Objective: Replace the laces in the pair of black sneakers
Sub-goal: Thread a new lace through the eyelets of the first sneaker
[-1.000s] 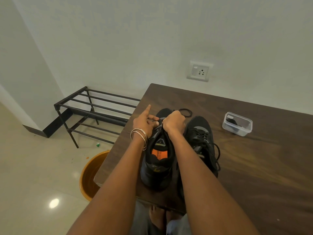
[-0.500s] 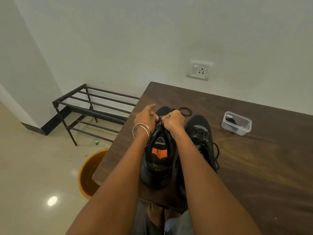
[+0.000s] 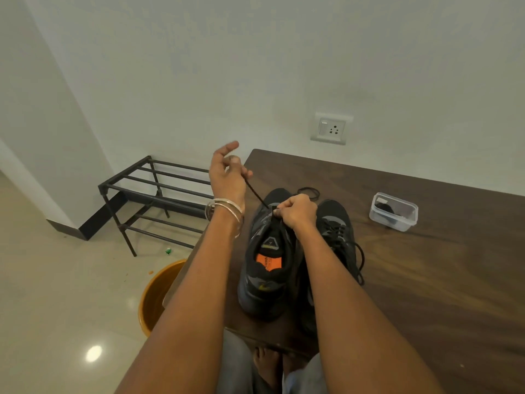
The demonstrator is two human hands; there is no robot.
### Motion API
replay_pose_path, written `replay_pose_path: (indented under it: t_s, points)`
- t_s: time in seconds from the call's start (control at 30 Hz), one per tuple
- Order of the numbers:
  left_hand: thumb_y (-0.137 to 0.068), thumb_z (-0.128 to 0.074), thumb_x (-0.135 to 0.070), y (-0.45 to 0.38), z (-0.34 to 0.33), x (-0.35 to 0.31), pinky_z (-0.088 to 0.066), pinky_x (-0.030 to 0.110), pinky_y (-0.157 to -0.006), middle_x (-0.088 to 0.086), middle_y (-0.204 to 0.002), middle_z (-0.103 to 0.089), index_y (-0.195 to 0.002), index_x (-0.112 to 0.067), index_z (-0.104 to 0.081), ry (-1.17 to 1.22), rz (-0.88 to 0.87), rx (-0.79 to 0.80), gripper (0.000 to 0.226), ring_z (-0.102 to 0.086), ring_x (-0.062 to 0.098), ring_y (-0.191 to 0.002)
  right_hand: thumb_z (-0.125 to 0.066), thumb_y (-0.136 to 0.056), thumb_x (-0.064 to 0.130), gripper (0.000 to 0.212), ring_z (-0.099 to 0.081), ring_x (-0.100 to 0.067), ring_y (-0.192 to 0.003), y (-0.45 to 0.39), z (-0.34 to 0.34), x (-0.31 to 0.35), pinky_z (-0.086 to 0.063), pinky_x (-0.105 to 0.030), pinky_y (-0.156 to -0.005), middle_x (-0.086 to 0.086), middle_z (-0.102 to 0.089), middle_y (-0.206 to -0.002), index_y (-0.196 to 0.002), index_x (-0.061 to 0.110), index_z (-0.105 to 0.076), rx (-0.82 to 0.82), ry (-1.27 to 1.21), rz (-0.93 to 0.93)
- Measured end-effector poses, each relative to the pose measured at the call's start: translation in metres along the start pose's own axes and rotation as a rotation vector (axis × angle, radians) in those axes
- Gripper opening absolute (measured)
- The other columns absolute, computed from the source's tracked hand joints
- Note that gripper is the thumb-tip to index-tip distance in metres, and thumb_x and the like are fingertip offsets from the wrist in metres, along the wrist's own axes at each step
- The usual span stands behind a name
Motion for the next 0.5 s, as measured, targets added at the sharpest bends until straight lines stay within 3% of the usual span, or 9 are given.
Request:
replay_pose_path:
  t_s: [0.13,0.23,0.3,0.4,0.5]
  points:
    - [-0.096,-0.049,-0.007,0.007,-0.014,0.031,-0.048,0.025,-0.078,0.004,-0.110,-0.061,-0.098,-0.028,-0.066,-0.811,-0.149,0.254,0.028,-0.060,0.015,-0.090,-0.077,-0.084,0.017,0.017,-0.064,-0.026,-0.095,0.000,0.000,0.008,-0.056,-0.039,-0.081,-0.015,-0.068,-0.103,-0.093,0.004,-0.072,0.014,0.039,0.017]
    - [-0.093,-0.058,-0.017,0.015,-0.027,0.064,-0.046,0.035,-0.093,0.008,-0.112,-0.060,-0.106,-0.018,-0.071,-1.186,-0.142,0.461,0.019,-0.057,0.025,-0.100,-0.078,-0.082,0.017,0.020,-0.065,-0.025,-0.088,0.002,-0.002,0.013,-0.056,-0.035,-0.073,-0.014,-0.068,-0.100,-0.093,0.003,-0.070,0.045,0.078,0.032]
    - [-0.093,-0.058,-0.024,0.016,-0.026,0.077,-0.046,0.041,-0.094,0.008,-0.107,-0.066,-0.104,-0.017,-0.073,-1.365,-0.117,0.498,0.020,-0.057,0.027,-0.102,-0.078,-0.082,0.015,0.020,-0.066,-0.025,-0.089,0.004,-0.002,0.013,-0.055,-0.033,-0.072,-0.013,-0.069,-0.096,-0.093,0.000,-0.070,0.070,0.097,0.047]
    - [-0.093,-0.059,-0.025,0.016,-0.016,0.079,-0.050,0.041,-0.086,0.011,-0.090,-0.068,-0.079,-0.013,-0.067,-1.409,-0.063,0.416,0.020,-0.059,0.028,-0.093,-0.076,-0.084,0.012,0.017,-0.064,-0.022,-0.096,0.007,0.000,0.010,-0.052,-0.031,-0.078,-0.009,-0.068,-0.099,-0.096,0.003,-0.071,0.083,0.072,0.058]
    - [-0.092,-0.059,-0.020,0.019,0.003,0.083,-0.053,0.036,-0.078,0.011,-0.085,-0.066,-0.073,-0.014,-0.061,-1.083,0.103,0.273,0.020,-0.062,0.025,-0.081,-0.077,-0.084,0.013,0.016,-0.062,-0.023,-0.101,0.008,0.001,0.008,-0.053,-0.032,-0.083,-0.009,-0.066,-0.106,-0.096,0.006,-0.070,0.090,0.044,0.053]
Point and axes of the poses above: each hand's wrist, its own y-axis away from the middle knuckle, its own z-axis out of the back of the hand, x = y × z, the point moved 10 cm from there along -y, towards the middle knuckle
